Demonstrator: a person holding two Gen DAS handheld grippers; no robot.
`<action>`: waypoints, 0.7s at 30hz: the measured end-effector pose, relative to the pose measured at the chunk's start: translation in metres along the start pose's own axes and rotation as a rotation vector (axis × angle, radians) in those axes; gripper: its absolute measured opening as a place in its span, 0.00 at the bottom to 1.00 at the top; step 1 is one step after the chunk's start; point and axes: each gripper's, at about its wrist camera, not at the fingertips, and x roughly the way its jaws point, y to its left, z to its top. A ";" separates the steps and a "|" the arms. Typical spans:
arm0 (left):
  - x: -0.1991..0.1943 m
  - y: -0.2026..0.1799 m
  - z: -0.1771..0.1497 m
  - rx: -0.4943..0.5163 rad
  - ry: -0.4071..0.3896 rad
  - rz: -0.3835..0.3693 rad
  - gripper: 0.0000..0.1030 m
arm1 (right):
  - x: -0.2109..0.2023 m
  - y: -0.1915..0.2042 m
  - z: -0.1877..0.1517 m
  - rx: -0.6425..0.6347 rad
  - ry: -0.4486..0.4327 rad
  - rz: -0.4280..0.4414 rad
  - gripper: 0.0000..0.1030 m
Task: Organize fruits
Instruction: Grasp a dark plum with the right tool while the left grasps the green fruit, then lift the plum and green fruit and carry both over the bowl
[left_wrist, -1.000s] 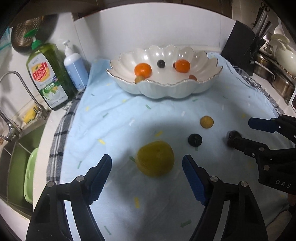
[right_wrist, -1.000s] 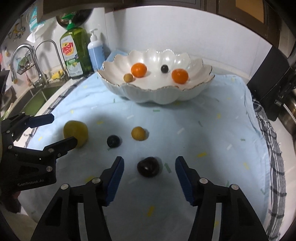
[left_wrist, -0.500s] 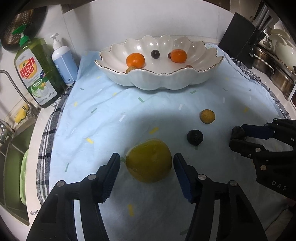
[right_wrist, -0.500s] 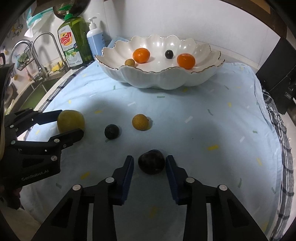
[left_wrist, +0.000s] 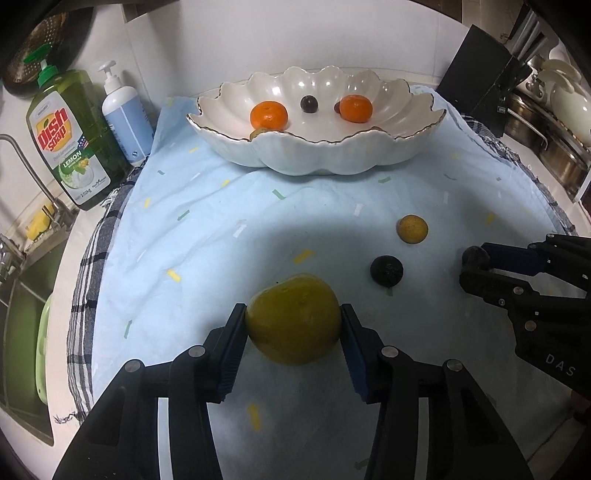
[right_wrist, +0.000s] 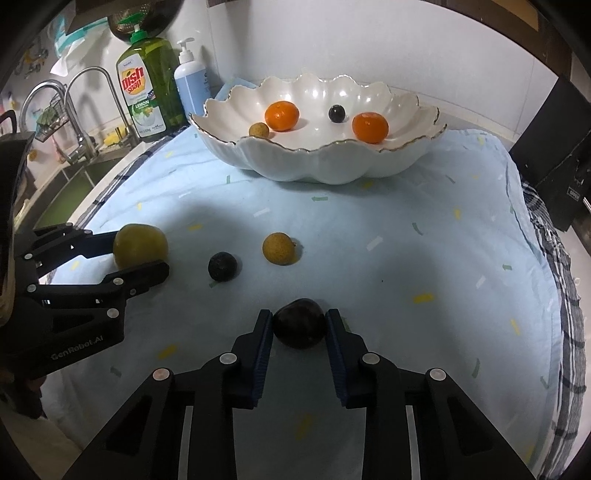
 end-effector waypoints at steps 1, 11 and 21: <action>-0.002 0.000 0.000 -0.002 -0.003 -0.001 0.47 | -0.001 0.000 0.000 -0.001 -0.006 0.001 0.29; -0.034 0.000 0.012 -0.020 -0.095 0.005 0.47 | -0.026 0.001 0.013 -0.021 -0.085 0.017 0.29; -0.067 0.004 0.035 -0.034 -0.218 0.007 0.47 | -0.056 0.003 0.040 -0.058 -0.219 0.027 0.29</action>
